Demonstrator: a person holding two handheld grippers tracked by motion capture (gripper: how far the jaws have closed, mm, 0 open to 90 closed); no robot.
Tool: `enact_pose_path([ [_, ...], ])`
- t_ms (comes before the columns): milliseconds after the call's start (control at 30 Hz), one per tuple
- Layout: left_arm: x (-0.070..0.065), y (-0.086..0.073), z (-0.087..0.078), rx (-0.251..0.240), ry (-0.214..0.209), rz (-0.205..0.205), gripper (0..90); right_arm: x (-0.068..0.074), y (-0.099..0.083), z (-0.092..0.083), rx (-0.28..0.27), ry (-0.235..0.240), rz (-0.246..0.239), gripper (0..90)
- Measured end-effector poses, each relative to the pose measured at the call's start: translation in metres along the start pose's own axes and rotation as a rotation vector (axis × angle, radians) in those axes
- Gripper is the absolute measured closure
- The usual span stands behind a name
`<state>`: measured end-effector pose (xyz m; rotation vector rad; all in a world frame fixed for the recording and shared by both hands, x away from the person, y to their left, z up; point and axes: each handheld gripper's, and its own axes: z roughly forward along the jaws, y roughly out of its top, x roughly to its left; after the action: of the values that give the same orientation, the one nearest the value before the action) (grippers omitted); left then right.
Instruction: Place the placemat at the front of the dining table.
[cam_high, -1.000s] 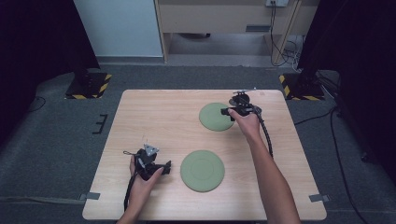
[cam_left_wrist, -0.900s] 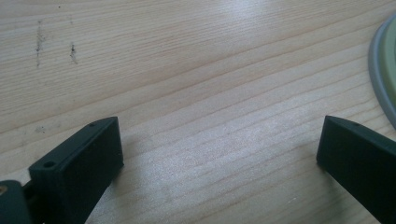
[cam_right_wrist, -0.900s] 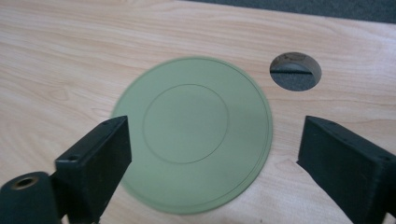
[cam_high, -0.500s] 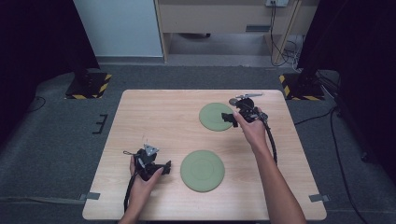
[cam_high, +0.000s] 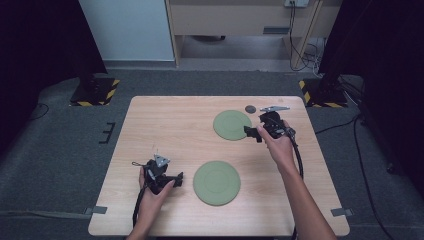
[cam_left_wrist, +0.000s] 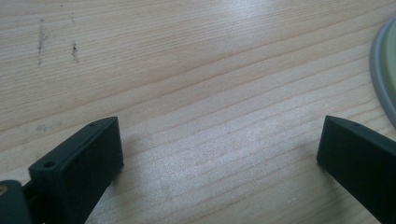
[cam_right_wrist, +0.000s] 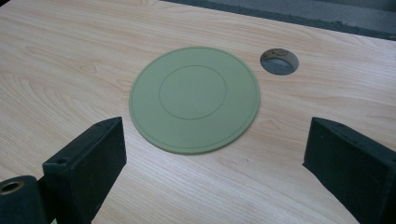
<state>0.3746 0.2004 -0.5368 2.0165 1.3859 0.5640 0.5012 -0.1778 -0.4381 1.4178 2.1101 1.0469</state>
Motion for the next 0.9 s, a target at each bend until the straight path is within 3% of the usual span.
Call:
enact_pose_path([
  [567,0.000,0.000,0.000,0.000,0.000,0.000,0.0,-0.023,-0.038,-0.031,-0.009,-0.011,0.027,6.6],
  [900,0.000,0.000,0.000,0.000,0.000,0.000,0.0,-0.025,-0.057,-0.036,-0.003,-0.006,0.027,6.1],
])
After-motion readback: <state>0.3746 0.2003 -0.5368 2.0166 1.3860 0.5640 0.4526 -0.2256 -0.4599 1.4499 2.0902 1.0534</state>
